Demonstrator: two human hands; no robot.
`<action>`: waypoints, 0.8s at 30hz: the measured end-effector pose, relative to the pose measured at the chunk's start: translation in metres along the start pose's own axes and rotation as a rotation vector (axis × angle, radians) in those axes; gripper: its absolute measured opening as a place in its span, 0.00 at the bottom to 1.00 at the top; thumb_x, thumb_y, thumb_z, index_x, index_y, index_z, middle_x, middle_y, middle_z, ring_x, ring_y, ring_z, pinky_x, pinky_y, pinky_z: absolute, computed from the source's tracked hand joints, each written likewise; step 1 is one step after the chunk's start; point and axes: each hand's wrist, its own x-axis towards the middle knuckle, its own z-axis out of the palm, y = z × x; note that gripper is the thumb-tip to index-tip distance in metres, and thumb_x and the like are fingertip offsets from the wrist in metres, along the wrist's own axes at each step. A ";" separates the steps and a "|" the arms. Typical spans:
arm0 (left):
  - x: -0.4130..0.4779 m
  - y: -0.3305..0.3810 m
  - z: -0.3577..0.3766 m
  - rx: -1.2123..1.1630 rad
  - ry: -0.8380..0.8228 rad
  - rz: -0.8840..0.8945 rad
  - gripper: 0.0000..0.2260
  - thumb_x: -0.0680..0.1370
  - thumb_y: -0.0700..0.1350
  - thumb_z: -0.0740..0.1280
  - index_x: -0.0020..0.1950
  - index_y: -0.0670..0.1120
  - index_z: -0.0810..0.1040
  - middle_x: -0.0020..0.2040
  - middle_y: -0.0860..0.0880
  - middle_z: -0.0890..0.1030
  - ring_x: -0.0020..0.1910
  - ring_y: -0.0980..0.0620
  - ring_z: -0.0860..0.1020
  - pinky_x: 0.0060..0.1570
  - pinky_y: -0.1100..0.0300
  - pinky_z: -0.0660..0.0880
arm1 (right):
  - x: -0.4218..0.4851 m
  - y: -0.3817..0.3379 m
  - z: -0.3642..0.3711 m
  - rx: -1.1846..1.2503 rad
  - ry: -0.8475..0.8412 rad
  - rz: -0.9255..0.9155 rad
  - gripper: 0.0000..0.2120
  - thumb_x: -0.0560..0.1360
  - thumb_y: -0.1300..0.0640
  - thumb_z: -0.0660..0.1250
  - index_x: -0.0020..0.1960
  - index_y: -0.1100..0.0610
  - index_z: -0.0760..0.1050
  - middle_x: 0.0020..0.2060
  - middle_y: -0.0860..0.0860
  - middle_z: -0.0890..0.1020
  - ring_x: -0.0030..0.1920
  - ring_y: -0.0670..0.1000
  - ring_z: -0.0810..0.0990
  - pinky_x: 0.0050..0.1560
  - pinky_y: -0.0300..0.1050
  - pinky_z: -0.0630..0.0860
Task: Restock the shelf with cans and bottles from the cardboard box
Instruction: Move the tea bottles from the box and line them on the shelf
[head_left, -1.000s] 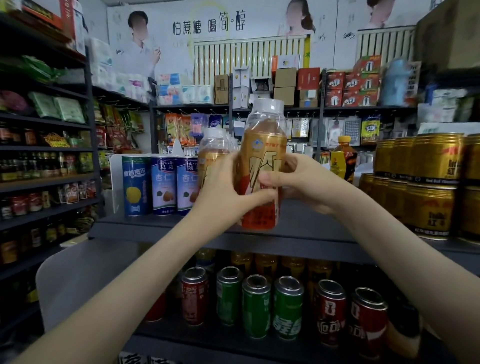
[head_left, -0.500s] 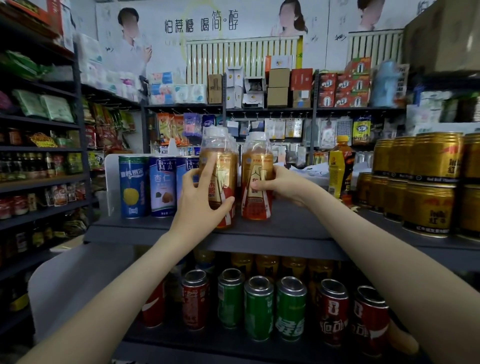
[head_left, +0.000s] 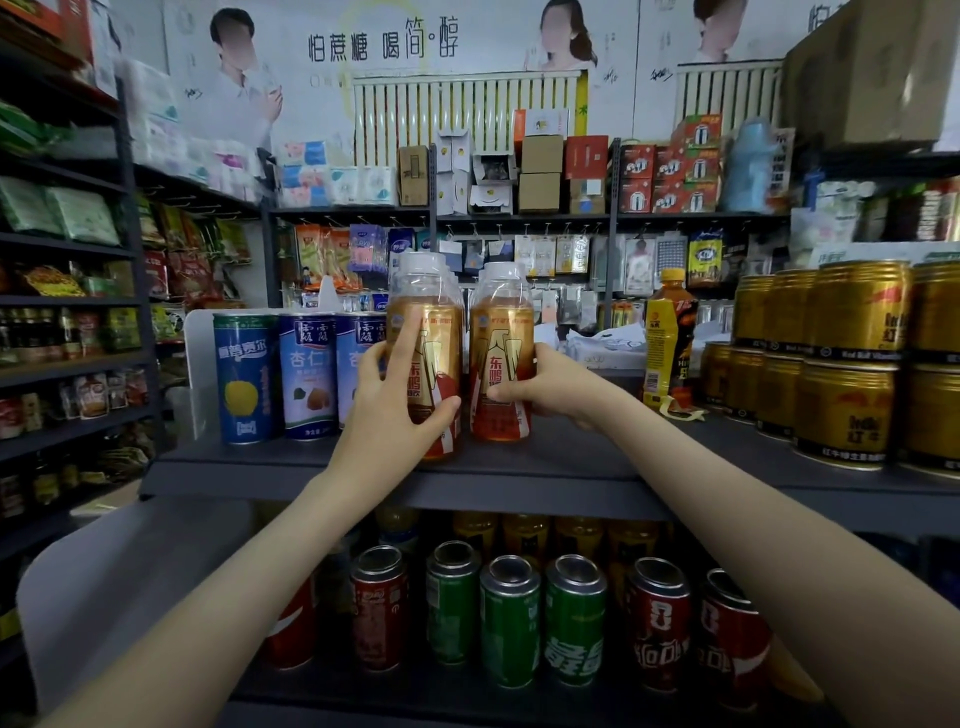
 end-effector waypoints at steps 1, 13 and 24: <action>0.000 0.000 0.000 -0.001 0.001 0.002 0.41 0.75 0.54 0.69 0.74 0.68 0.41 0.72 0.46 0.58 0.68 0.46 0.65 0.63 0.55 0.65 | -0.001 0.000 0.001 -0.005 0.008 -0.008 0.21 0.70 0.56 0.75 0.57 0.54 0.68 0.48 0.46 0.79 0.48 0.46 0.78 0.41 0.37 0.73; 0.000 0.000 0.000 0.005 0.004 0.013 0.41 0.76 0.53 0.68 0.73 0.69 0.39 0.70 0.45 0.59 0.66 0.46 0.67 0.65 0.53 0.67 | -0.012 0.002 0.006 0.008 -0.034 0.013 0.25 0.76 0.57 0.69 0.69 0.56 0.64 0.63 0.52 0.76 0.57 0.48 0.76 0.54 0.41 0.72; -0.047 0.013 -0.001 0.178 0.159 0.049 0.29 0.78 0.52 0.64 0.77 0.51 0.58 0.72 0.39 0.62 0.70 0.40 0.64 0.64 0.47 0.67 | -0.082 0.000 0.043 -0.308 0.447 -0.502 0.26 0.78 0.60 0.66 0.73 0.58 0.61 0.66 0.50 0.72 0.64 0.44 0.71 0.63 0.38 0.71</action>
